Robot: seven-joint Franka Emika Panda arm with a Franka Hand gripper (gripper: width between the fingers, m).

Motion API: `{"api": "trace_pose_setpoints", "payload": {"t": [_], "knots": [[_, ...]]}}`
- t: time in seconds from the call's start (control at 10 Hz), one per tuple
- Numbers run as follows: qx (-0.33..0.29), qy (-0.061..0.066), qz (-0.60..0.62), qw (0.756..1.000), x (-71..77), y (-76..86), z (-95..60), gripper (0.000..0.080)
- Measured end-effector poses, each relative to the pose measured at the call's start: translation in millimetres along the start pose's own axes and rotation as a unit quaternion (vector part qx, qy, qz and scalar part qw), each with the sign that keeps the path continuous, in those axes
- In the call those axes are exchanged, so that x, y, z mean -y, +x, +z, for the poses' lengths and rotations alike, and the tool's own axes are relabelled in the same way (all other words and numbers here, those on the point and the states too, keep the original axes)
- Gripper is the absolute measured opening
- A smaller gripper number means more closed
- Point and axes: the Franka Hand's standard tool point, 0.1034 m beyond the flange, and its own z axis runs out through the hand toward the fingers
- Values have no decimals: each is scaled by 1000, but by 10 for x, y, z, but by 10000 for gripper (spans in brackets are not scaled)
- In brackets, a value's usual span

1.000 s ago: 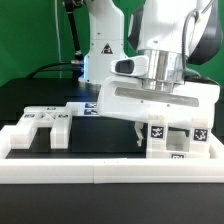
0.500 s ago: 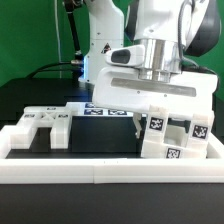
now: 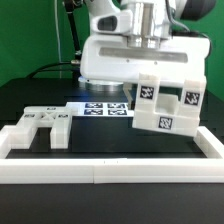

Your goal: Assemble chair

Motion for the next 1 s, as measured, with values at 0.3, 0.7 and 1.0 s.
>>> {"api": "trace_pose_setpoints", "payload": {"t": [0.3,0.7,1.0], "knots": [[50,-6,1,999,-9,-124,94,35],[239,-5,-17,971,-95,-292,-66,35],[362,-23,-4,932,-192,-332,-90,35]]}}
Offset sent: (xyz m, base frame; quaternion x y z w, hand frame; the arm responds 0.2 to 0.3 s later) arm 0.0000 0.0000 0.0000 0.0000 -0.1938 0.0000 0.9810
